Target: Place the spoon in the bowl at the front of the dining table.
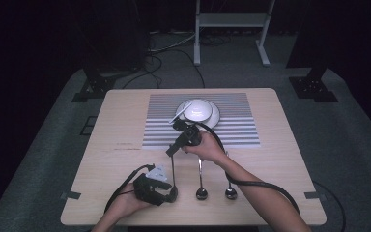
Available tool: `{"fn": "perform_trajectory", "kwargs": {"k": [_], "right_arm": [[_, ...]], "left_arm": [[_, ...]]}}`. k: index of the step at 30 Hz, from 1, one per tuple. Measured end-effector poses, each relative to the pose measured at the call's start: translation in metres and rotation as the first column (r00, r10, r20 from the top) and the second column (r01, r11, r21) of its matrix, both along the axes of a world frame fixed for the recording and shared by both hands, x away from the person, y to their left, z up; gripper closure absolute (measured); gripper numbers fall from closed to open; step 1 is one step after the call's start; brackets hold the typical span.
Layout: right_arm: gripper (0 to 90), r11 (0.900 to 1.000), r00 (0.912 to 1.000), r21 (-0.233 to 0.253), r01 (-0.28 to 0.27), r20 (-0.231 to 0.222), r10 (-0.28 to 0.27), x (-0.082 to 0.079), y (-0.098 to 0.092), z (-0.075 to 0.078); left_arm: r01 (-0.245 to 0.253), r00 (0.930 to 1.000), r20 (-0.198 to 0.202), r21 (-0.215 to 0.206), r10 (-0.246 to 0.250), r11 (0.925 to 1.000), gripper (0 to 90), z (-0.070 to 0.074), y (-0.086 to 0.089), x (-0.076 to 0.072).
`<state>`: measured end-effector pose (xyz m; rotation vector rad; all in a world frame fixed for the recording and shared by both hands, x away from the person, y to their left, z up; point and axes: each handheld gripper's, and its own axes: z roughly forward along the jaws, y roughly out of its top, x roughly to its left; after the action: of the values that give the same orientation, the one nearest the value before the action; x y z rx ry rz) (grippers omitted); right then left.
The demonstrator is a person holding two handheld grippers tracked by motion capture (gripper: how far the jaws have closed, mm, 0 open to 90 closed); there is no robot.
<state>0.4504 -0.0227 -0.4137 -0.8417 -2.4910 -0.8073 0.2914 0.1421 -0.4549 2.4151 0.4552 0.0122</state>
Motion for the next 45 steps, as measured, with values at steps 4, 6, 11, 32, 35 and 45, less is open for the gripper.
{"fn": "perform_trajectory", "kwargs": {"k": [4, 6, 11, 32, 35, 45], "right_arm": [[87.4, 0.999, 1.0000, 0.040, 0.000, 0.005, 0.000, -0.001, -0.004, 0.016], [88.4, 0.998, 0.9999, 0.066, 0.002, 0.015, -0.003, -0.004, -0.007, 0.028], [88.6, 0.998, 0.9983, 0.055, 0.019, 0.053, -0.022, -0.006, -0.013, 0.047], [88.5, 0.992, 0.9911, 0.079, 0.098, 0.083, -0.104, 0.013, -0.025, 0.075], [88.5, 0.990, 0.9882, 0.084, 0.117, 0.089, -0.125, 0.016, -0.027, 0.079], [88.5, 0.980, 0.9770, 0.095, 0.173, 0.110, -0.183, 0.031, -0.039, 0.088]], "left_arm": [[-0.041, 0.9988, 0.025, -0.010, 0.041, 0.9991, 48.2, 0.009, 0.011, 0.003], [-0.085, 0.9960, 0.027, -0.019, 0.085, 0.9962, 41.8, 0.010, 0.018, 0.005], [-0.205, 0.9776, 0.040, -0.046, 0.207, 0.9777, 27.1, 0.014, 0.040, 0.015], [-0.467, 0.8813, 0.011, -0.135, 0.472, 0.8740, 2.5, 0.016, 0.091, 0.030], [-0.466, 0.8819, 0.014, -0.127, 0.471, 0.8758, 2.5, 0.015, 0.091, 0.030], [-0.467, 0.8816, 0.016, -0.122, 0.472, 0.8760, 2.5, 0.014, 0.093, 0.031]]}}
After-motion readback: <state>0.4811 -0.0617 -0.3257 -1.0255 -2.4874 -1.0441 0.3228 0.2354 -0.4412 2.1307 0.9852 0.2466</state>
